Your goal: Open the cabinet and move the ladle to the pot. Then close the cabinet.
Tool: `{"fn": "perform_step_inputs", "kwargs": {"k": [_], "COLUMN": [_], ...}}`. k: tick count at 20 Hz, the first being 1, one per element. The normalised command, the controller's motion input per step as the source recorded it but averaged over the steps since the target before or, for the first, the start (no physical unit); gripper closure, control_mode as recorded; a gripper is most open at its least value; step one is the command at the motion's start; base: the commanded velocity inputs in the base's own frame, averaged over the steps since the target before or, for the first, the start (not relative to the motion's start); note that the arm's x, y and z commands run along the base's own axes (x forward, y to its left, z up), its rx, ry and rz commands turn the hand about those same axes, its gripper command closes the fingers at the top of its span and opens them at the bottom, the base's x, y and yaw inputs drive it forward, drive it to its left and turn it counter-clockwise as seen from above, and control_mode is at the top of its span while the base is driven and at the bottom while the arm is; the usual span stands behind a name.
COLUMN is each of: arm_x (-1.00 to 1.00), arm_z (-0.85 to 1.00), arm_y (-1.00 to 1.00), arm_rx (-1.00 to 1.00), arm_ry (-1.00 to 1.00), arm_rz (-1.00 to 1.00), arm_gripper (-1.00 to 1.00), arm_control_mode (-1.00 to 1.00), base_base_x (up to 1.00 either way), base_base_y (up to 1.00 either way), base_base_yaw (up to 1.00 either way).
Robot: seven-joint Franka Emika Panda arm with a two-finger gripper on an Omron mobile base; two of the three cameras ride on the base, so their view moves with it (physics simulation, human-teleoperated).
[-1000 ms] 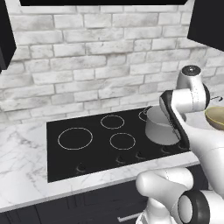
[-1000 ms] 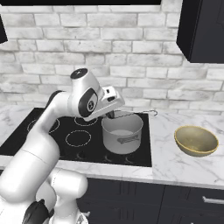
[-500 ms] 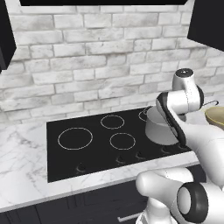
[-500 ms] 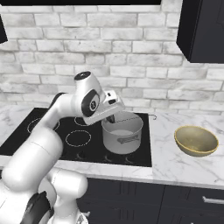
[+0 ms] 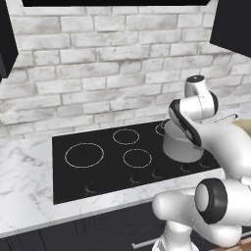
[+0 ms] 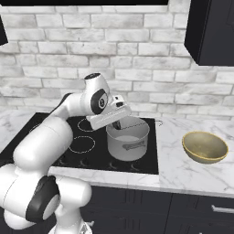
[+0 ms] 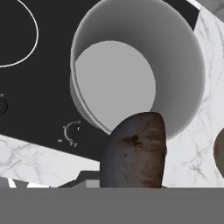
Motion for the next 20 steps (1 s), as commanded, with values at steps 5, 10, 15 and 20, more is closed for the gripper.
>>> {"fn": "perform_step_inputs", "kwargs": {"k": [5, 10, 15, 20], "arm_x": [0.2, 0.19, 0.19, 0.06], "arm_z": [-0.13, -0.24, -0.25, -0.21], "arm_y": [-0.04, -0.07, -0.02, 0.0], "arm_rx": [0.0, 0.0, 0.0, 0.0], "arm_ry": [0.04, 0.01, 0.0, 0.0], "arm_rz": [0.03, 0.02, 0.01, 0.0], "arm_gripper": [1.0, 1.0, 1.0, 1.0], "arm_control_mode": [-1.0, -1.0, -1.0, -1.0], "base_base_x": [0.0, 0.0, 0.0, 0.0], "base_base_y": [0.0, 0.0, 0.0, 0.0], "base_base_yaw": [0.0, 0.0, 0.0, 0.0]}}
